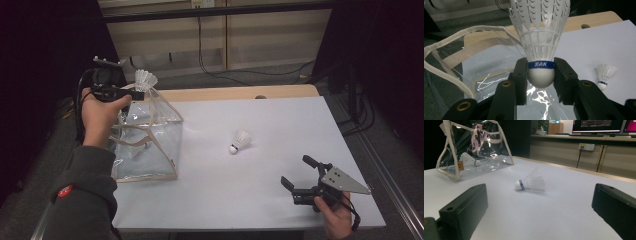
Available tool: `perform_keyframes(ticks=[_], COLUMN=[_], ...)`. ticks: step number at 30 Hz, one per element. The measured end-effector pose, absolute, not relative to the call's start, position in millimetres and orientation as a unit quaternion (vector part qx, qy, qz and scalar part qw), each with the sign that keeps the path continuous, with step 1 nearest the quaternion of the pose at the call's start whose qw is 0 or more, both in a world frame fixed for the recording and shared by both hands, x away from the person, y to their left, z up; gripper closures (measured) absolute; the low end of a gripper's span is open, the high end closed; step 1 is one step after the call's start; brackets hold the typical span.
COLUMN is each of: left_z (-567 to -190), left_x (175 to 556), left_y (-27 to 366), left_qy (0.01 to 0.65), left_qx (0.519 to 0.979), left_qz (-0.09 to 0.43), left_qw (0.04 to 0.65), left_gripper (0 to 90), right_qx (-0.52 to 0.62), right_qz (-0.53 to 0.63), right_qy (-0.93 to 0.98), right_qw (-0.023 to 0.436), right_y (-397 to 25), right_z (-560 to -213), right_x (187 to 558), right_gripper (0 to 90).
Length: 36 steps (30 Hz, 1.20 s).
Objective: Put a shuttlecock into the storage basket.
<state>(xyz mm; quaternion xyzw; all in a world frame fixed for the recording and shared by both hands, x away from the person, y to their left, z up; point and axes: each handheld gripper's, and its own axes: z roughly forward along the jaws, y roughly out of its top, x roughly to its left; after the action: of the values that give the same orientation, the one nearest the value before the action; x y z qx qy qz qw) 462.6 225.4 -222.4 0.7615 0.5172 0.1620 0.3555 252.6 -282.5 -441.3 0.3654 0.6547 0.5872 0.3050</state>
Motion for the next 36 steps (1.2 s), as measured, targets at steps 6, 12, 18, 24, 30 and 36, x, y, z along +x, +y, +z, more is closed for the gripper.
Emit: perform_keyframes(ticks=[6,12,18,24,30,36], left_z=[-223.0,-223.8,-225.2,-227.9,-233.1,-236.7], left_x=[463.8,464.3,465.7,467.5,469.4,470.2], left_y=[228.0,231.3,234.3,236.2,238.4,239.1], left_qy=[0.522,0.528,0.535,0.541,0.549,0.554], left_qx=[0.758,0.754,0.750,0.746,0.742,0.740], left_qz=[0.165,0.169,0.176,0.181,0.182,0.183], left_qw=[0.354,0.352,0.348,0.344,0.339,0.336], left_gripper=[65.7,65.7,65.7,65.7,65.7,65.7], right_qx=[0.366,0.366,0.366,0.365,0.366,0.366], right_qz=[0.587,0.587,0.588,0.588,0.588,0.587], right_qy=[0.654,0.654,0.654,0.654,0.654,0.654], right_qw=[0.305,0.305,0.304,0.305,0.304,0.304], right_y=[-282.4,-282.7,-282.0,-282.5,-282.1,-282.4], right_z=[-441.3,-441.2,-441.3,-441.5,-441.5,-441.6], right_x=[252.6,252.5,252.5,252.8,252.6,252.7], right_gripper=[0.4,0.4,0.4,0.4,0.4,0.4])
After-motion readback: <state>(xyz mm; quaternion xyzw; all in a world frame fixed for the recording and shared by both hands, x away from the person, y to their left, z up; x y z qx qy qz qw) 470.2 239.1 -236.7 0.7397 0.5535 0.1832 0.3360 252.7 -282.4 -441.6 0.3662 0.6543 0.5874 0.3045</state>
